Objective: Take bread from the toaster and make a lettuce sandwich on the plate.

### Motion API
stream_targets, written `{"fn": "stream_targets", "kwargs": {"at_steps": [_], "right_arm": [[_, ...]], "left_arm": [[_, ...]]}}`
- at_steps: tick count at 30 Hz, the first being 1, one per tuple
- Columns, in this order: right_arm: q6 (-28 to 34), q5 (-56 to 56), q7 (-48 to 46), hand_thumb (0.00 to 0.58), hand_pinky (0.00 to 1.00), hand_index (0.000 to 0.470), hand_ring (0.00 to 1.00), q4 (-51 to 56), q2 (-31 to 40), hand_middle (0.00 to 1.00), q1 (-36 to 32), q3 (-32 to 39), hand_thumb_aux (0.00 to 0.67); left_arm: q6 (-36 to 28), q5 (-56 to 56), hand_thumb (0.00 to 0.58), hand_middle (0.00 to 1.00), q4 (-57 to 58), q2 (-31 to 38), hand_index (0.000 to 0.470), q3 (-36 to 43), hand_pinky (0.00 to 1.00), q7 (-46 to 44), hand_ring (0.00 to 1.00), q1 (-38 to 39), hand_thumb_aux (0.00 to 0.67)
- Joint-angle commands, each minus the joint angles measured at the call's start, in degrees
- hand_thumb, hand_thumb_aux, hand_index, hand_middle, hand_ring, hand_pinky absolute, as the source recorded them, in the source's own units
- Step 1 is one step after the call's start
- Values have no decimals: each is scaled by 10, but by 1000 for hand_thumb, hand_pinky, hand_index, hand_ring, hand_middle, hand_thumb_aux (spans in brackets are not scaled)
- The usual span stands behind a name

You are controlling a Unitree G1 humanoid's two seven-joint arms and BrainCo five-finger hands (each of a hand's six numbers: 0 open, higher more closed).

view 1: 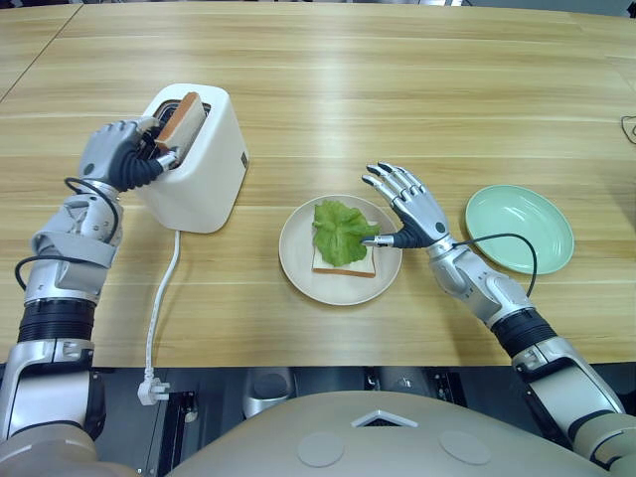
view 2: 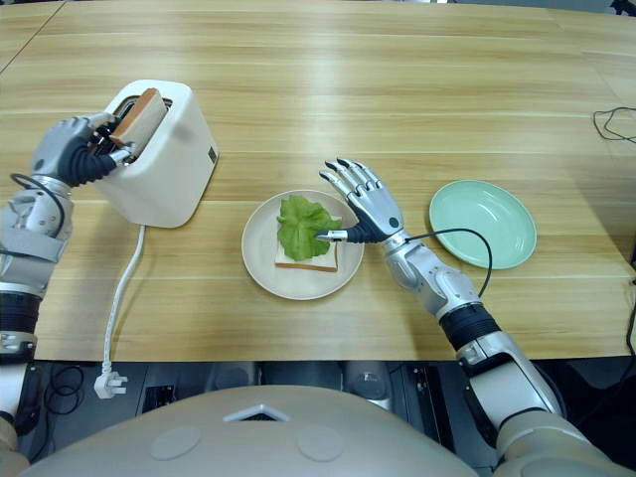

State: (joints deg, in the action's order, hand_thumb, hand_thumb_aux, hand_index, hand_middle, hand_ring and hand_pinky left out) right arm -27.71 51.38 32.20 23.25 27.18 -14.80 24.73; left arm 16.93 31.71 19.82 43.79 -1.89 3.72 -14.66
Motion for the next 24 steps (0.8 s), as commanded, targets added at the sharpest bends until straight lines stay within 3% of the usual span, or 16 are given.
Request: {"fn": "stream_targets", "kwargs": {"at_steps": [1, 6, 7, 9, 18, 21, 23, 24], "right_arm": [[1, -4, 2, 0, 0, 0, 0, -3, -1, 0, 5, -4, 0], [1, -4, 4, 0, 0, 0, 0, 0, -3, 0, 4, -3, 0], [1, -4, 4, 0, 0, 0, 0, 0, -4, 0, 4, -3, 0], [1, -4, 5, 0, 0, 0, 0, 0, -4, 0, 4, -3, 0], [0, -5, 6, 0, 0, 0, 0, 4, -6, 0, 4, -3, 0], [0, -5, 8, 0, 0, 0, 0, 7, -7, 0, 3, -3, 0], [0, -5, 9, 0, 0, 0, 0, 9, -8, 0, 3, -2, 0], [0, -5, 9, 0, 0, 0, 0, 9, -8, 0, 3, -2, 0]], "left_arm": [[3, 8, 487, 380, 21, -11, 276, 33, 380, -15, 380, 5, 402], [6, 6, 496, 380, 25, -15, 285, 39, 380, -16, 380, 1, 415], [7, 5, 523, 384, 27, -16, 316, 39, 384, -16, 384, 0, 460], [8, 2, 580, 384, 30, -19, 458, 37, 384, -14, 384, -4, 667], [20, -12, 580, 420, 32, -27, 460, 22, 420, 10, 420, -15, 670], [28, -22, 580, 486, 27, -28, 460, 16, 486, 18, 486, -17, 670], [33, -37, 580, 729, 22, -31, 460, 10, 729, 18, 729, -17, 670], [34, -42, 580, 729, 20, -32, 460, 6, 729, 20, 729, -17, 670]]}}
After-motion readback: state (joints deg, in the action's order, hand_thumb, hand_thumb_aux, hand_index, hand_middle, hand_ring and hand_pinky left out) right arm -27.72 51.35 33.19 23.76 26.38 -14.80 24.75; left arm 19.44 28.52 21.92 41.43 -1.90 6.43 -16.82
